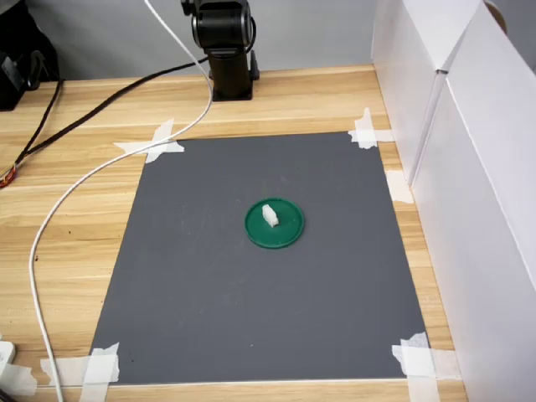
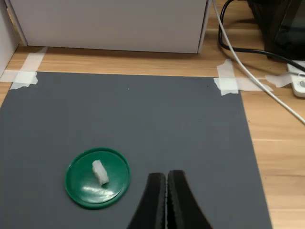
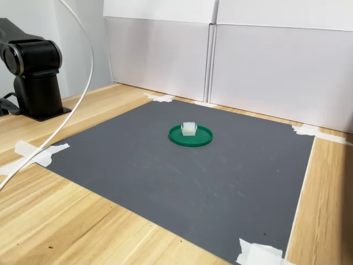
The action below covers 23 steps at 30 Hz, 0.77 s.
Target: Grasp a white terminal and put it in the green lid.
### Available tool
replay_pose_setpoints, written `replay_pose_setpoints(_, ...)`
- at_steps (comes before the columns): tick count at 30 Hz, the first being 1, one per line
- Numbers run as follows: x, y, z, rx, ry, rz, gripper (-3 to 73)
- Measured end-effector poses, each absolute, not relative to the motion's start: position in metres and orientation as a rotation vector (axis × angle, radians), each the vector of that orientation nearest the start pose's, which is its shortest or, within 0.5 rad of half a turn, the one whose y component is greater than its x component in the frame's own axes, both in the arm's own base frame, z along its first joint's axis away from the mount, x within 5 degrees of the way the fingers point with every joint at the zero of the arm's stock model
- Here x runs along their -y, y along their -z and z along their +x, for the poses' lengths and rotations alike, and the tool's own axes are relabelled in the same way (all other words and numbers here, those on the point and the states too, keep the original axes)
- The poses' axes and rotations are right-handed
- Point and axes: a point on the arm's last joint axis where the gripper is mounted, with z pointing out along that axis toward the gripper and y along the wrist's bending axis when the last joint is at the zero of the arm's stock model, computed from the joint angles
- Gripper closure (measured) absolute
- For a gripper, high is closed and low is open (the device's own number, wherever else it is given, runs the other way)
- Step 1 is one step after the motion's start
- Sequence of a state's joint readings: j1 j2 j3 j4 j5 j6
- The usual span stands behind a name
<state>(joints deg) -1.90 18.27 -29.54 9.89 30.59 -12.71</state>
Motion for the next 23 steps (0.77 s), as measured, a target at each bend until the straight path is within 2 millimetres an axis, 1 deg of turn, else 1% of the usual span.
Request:
replay_pose_setpoints(2, -0.006, -0.305, 0.062, -1.812, -0.014, -0.091, 71.0)
replay_pose_setpoints(7, -0.006, -0.264, 0.057, -1.870, -0.023, -0.083, 71.0)
replay_pose_setpoints(11, -0.007, -0.237, 0.052, -1.895, -0.026, -0.083, 71.0)
replay_pose_setpoints(14, -0.007, -0.225, 0.046, -1.901, -0.028, -0.088, 71.0)
replay_pose_setpoints(16, -0.007, -0.221, 0.045, -1.894, -0.028, -0.089, 71.0)
replay_pose_setpoints(23, -0.008, -0.221, 0.041, -1.856, -0.026, -0.089, 71.0)
